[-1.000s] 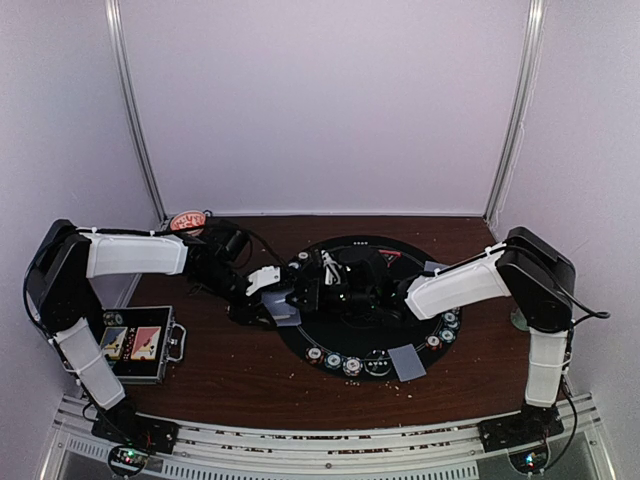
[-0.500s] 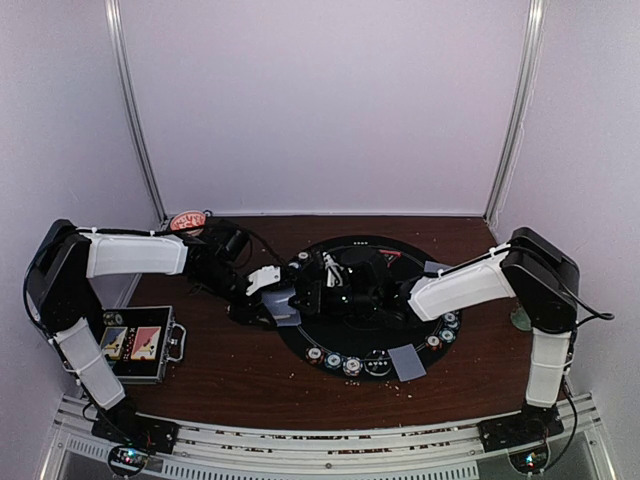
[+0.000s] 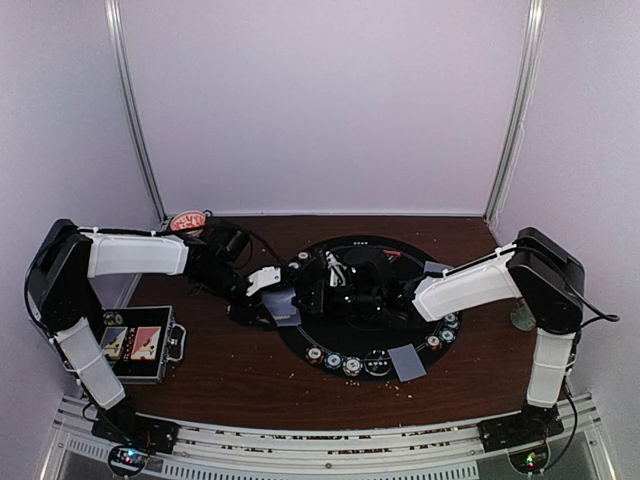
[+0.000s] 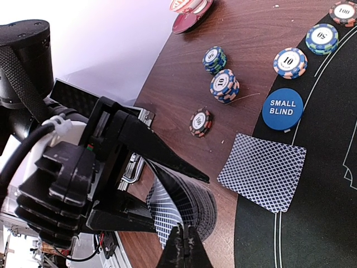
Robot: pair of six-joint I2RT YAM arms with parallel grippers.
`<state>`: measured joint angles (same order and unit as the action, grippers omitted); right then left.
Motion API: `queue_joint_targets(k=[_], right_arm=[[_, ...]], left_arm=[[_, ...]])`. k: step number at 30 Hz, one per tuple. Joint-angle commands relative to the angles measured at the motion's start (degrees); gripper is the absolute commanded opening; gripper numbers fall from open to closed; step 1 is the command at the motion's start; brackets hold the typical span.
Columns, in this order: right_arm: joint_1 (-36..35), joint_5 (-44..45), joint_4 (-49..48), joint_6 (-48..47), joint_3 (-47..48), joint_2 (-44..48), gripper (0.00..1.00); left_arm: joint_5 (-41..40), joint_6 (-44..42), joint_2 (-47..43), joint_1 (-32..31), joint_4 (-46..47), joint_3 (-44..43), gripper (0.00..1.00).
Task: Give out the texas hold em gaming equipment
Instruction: Pick up the poker card from the face-down deck piles.
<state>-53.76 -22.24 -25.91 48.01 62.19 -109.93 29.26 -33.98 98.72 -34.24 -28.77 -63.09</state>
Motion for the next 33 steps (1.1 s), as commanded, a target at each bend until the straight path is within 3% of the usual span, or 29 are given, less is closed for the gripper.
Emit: queue_joint_targets(k=[1,22,24,33], right_arm=[[-0.39,-1.07,-1.81,0.59,-0.18,0.66,0.00],[-0.03,-4.22,-7.65,5.23,-1.67,-0.75,0.00],[-0.03,-4.43,-7.78,5.38,-1.21,-1.42,0.05],[-0.08,-4.74,-8.26,5.68,-0.53,-2.63,0.09]], left_arm=[[0.18,-0.34,0.73,0.01,1.61,-0.45,0.49],[0.17,-0.32,0.76,0.05,1.64,-0.45,0.48],[0.11,-0.30,0.69,0.03,1.64,-0.45,0.49],[0.19,-0.30,0.78,0.03,1.66,-0.45,0.49]])
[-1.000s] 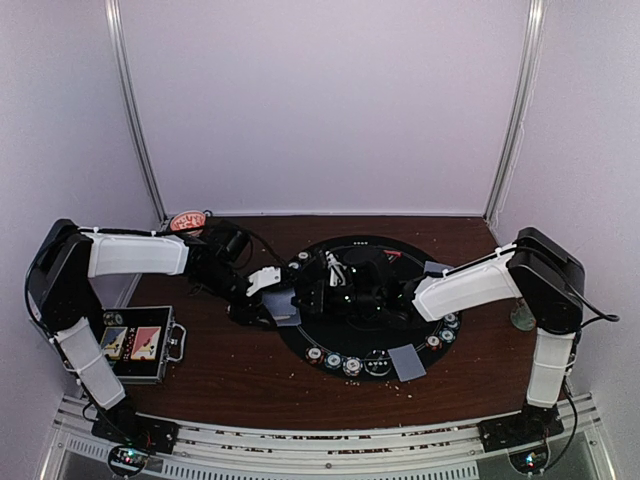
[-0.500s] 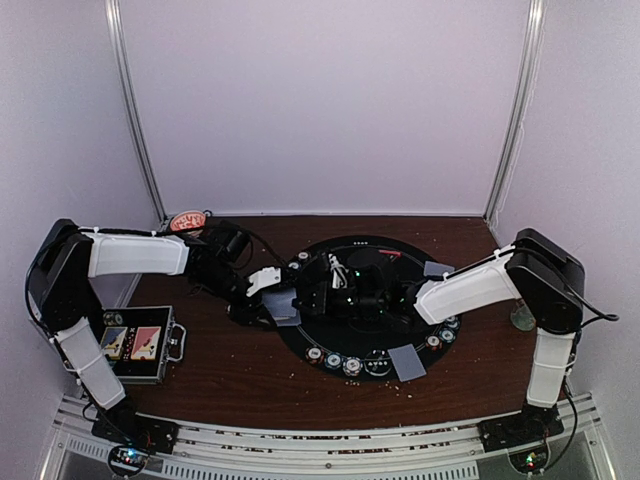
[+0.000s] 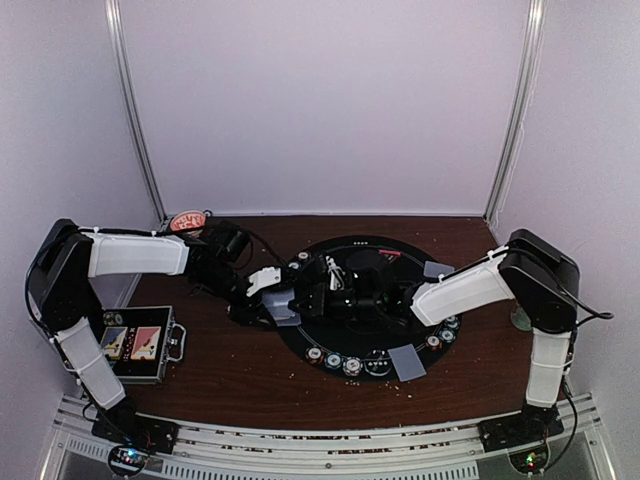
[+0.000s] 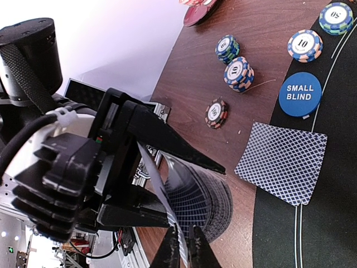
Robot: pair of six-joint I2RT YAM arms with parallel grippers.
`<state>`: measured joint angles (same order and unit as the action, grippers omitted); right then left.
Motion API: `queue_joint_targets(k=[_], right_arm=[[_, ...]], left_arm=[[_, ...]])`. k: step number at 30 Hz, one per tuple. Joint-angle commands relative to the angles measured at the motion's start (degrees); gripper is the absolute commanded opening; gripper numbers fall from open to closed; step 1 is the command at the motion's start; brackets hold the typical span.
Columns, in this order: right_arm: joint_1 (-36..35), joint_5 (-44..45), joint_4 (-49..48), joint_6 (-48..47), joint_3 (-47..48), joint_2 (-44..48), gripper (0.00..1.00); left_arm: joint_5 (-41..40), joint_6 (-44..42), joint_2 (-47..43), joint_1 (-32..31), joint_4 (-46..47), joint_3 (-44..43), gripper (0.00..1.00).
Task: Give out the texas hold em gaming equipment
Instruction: Pick up the poker card from the face-down deck piles.
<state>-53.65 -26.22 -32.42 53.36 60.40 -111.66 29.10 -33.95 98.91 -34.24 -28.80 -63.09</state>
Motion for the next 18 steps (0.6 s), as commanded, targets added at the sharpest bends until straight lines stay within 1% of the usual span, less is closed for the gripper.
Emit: queue_joint_targets(k=[1,12,15,18], right_arm=[[-0.20,-0.75,-1.82,0.41,1.31,-1.01,0.10],[-0.20,-1.03,-2.65,1.13,2.53,-1.93,0.11],[-0.22,-1.20,-2.56,1.17,2.92,-2.25,0.07],[-0.15,-0.70,-2.38,0.98,2.69,-1.98,0.00]], left_arm=[[0.26,-0.31,0.52,0.01,1.60,-0.45,0.49],[0.33,-0.32,0.58,0.05,1.64,-0.45,0.49],[0.32,-0.32,0.62,0.01,1.69,-0.45,0.49],[0.25,-0.37,0.58,0.00,1.64,-0.46,0.49]])
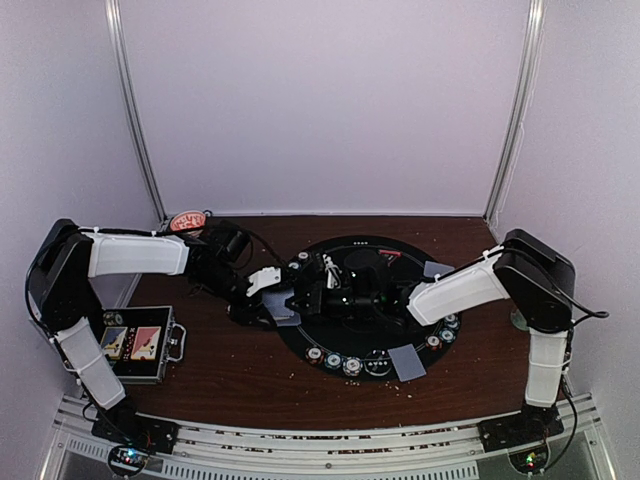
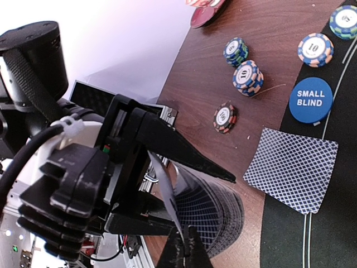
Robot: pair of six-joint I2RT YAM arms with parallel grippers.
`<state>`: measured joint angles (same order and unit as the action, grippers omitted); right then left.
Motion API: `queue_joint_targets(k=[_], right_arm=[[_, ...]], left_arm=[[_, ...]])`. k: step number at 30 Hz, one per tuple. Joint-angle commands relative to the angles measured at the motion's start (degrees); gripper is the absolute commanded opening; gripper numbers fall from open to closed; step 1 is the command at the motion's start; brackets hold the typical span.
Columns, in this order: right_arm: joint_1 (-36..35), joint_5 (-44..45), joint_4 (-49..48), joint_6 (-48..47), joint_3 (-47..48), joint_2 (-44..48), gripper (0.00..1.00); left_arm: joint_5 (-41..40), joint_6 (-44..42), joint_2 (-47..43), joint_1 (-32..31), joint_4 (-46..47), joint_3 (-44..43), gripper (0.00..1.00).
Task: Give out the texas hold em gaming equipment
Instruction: Pick up the poker card from the face-down deck piles, then distribute the poker card in the dealer area.
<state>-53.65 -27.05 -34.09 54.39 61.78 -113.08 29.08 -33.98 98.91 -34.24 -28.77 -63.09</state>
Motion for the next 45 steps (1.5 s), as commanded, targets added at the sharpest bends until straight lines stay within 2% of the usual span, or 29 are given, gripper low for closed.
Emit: queue_joint_targets(k=[1,13,18,21,25,31,36,39,45], right_arm=[[-0.15,0.41,-0.58,-0.12,1.09,-0.26,0.00],[1.43,5.36,-0.19,-0.19,-7.06,8.08,0.00],[1.57,11.04,-2.48,2.41,-14.51,13.60,0.00],[1.37,17.45,-5.98,5.79,-22.17,19.32,0.00],[-1.01,32.08,-9.01,10.77,-34.62,29.01,0.00],[-9.28,52.76,-6.70,17.81,-46.65,40.32,0.00],[-17.39,66.95,-0.29,26.34,-52.19,46.25,0.00],[-20.66,71.62,3.36,30.60,-53.26,46.98,0.00],[-23.11,73.98,10.91,36.32,-52.34,45.81,0.00]], left_arm=[[0.22,-0.35,0.62,0.04,1.64,-0.46,0.49],[-0.40,-0.21,0.80,0.00,2.00,-0.37,0.49],[-0.79,0.00,0.93,0.01,2.19,-0.37,0.49],[-0.79,0.14,0.93,0.02,2.23,-0.37,0.49],[-0.72,0.19,0.68,0.04,2.17,-0.35,0.49],[-0.62,0.23,0.41,0.05,2.24,-0.26,0.49],[-0.64,0.20,0.50,0.02,2.32,-0.28,0.49],[-0.57,0.23,0.60,0.02,2.32,-0.28,0.49],[-0.52,0.23,0.67,0.01,2.31,-0.28,0.49]])
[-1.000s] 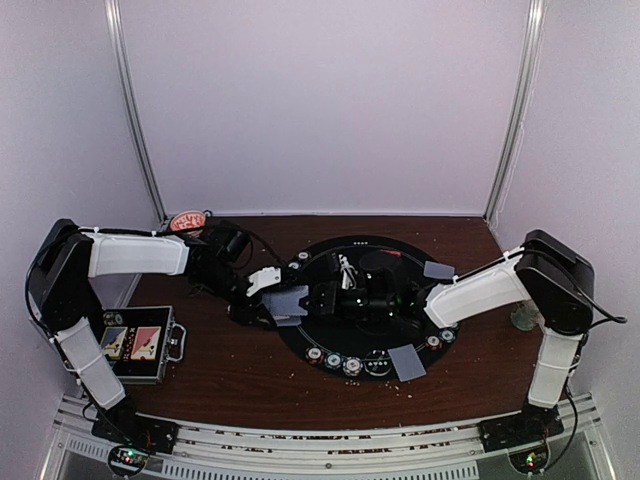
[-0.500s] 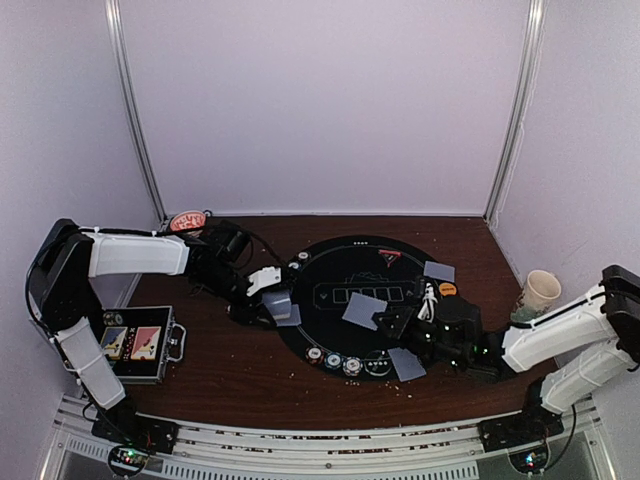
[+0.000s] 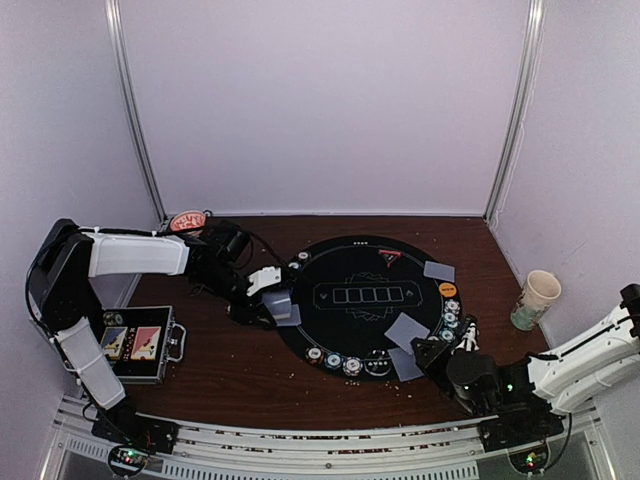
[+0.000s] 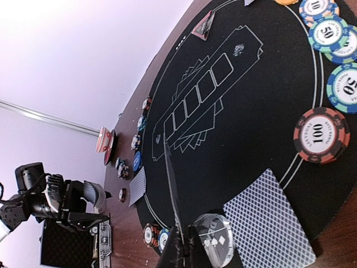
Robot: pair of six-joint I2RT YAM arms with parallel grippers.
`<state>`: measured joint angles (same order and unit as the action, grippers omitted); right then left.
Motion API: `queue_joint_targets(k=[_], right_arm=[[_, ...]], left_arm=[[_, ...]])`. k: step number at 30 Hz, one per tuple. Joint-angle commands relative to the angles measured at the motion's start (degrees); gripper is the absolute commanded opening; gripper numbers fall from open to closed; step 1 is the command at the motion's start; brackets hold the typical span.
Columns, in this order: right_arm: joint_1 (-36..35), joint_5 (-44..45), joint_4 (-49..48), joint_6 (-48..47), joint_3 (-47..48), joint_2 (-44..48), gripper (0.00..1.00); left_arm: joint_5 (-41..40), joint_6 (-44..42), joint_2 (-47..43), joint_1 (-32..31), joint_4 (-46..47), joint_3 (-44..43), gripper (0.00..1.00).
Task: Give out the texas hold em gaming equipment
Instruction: Distribute the poker card in the dealer area.
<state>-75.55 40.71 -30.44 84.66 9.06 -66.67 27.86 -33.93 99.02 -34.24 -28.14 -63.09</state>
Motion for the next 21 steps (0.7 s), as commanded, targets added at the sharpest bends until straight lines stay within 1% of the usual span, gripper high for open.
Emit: queue_joint_targets(k=[1,9,21], right_arm=[[-1.37,6.54,8.23,6.68,0.39,-0.57,0.00],[-1.60,6.49,9.95,8.21,-0.01,-1.89,0.00],[-2.15,3.81,8.06,8.57,1.49,-7.55,0.00]], left_arm=[[0.71,0.18,0.57,-0.02,1.67,-0.28,0.49],[0.67,0.05,0.95,0.03,1.64,-0.37,0.49],[0.62,0.10,1.26,0.04,1.64,-0.46,0.49]])
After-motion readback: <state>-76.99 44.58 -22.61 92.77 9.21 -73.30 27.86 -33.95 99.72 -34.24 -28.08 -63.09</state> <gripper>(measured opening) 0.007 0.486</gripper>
